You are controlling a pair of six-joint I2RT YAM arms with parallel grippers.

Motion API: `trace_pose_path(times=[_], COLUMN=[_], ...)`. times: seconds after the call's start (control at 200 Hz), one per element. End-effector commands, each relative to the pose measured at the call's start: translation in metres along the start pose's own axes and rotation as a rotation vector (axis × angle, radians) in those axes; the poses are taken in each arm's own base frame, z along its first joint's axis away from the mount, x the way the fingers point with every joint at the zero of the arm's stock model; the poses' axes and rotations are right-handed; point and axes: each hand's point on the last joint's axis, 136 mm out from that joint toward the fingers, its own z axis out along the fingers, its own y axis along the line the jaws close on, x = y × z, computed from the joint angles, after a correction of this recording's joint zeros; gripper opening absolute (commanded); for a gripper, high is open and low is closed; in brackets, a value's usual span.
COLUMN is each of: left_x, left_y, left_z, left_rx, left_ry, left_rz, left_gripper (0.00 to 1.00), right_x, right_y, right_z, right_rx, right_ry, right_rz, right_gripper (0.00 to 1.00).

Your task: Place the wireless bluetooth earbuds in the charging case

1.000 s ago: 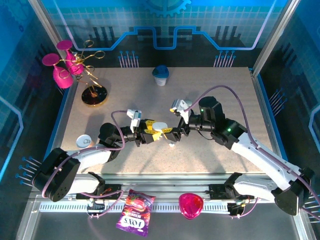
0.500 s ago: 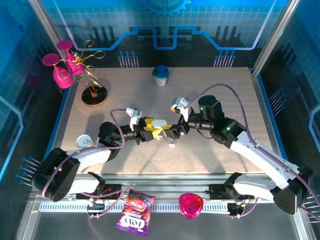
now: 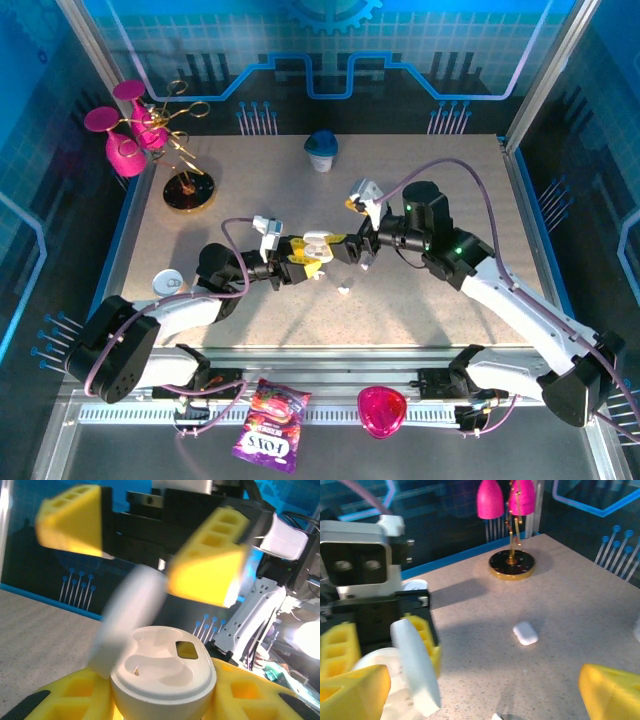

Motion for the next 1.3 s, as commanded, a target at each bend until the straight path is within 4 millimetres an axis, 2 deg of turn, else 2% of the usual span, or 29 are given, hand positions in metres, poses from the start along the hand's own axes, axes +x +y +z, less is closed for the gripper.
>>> trace_pose_path(times=[0.0, 0.22, 0.435, 0.54, 0.64, 0.74, 0.76, 0.845, 0.956, 1.066, 1.131, 1.141, 1.161, 1.296], left_x=[-0.01, -0.008, -0.008, -0.008, -0.008, -0.01, -0.01, -0.012, -0.014, -0.017, -0.018, -0.018, -0.018, -0.019], left_y=[-0.016, -0.019, -0.012, -0.01, -0.01, -0.013, -0.013, -0.016, -0.02, -0.024, -0.027, -0.027, -0.027, -0.031], left_z=[0.003, 0.001, 0.001, 0.001, 0.001, -0.001, -0.001, -0.002, -0.003, -0.004, -0.004, -0.004, -0.005, -0.004], left_rx=[0.073, 0.077, 0.044, 0.033, 0.031, 0.032, 0.031, 0.033, 0.041, 0.049, 0.054, 0.054, 0.055, 0.074], left_ry=[-0.009, -0.007, -0.02, -0.024, -0.025, -0.031, -0.033, -0.039, -0.042, -0.046, -0.048, -0.049, -0.049, -0.042], left_rz=[0.086, 0.115, 0.108, 0.109, 0.113, 0.135, 0.14, 0.152, 0.154, 0.16, 0.161, 0.161, 0.163, 0.169], left_gripper=[0.29, 0.29, 0.29, 0.29, 0.29, 0.29, 0.29, 0.29, 0.29, 0.29, 0.29, 0.29, 0.29, 0.29], right_x=[-0.009, -0.013, -0.026, -0.031, -0.03, -0.019, -0.004, 0.03, 0.079, 0.119, 0.149, 0.144, 0.146, 0.184], right_y=[-0.016, -0.02, 0.022, 0.034, 0.026, -0.005, -0.015, -0.049, -0.069, -0.075, -0.074, -0.074, -0.074, -0.064], right_z=[-0.001, -0.001, -0.019, -0.032, -0.044, -0.051, -0.048, -0.044, -0.027, -0.011, -0.002, -0.001, 0.002, 0.023], right_rx=[0.066, 0.082, -0.114, -0.15, -0.103, 0.03, 0.064, 0.203, 0.277, 0.3, 0.305, 0.306, 0.307, 0.309], right_ry=[-0.021, -0.014, -0.108, -0.166, -0.204, -0.217, -0.191, -0.106, 0.078, 0.248, 0.362, 0.36, 0.38, 0.554], right_rz=[0.011, 0.019, -0.02, -0.02, 0.025, 0.128, 0.165, 0.274, 0.335, 0.39, 0.414, 0.41, 0.413, 0.417], right_gripper=[0.97, 0.96, 0.98, 0.99, 0.99, 0.98, 0.97, 0.93, 0.86, 0.79, 0.75, 0.74, 0.73, 0.69])
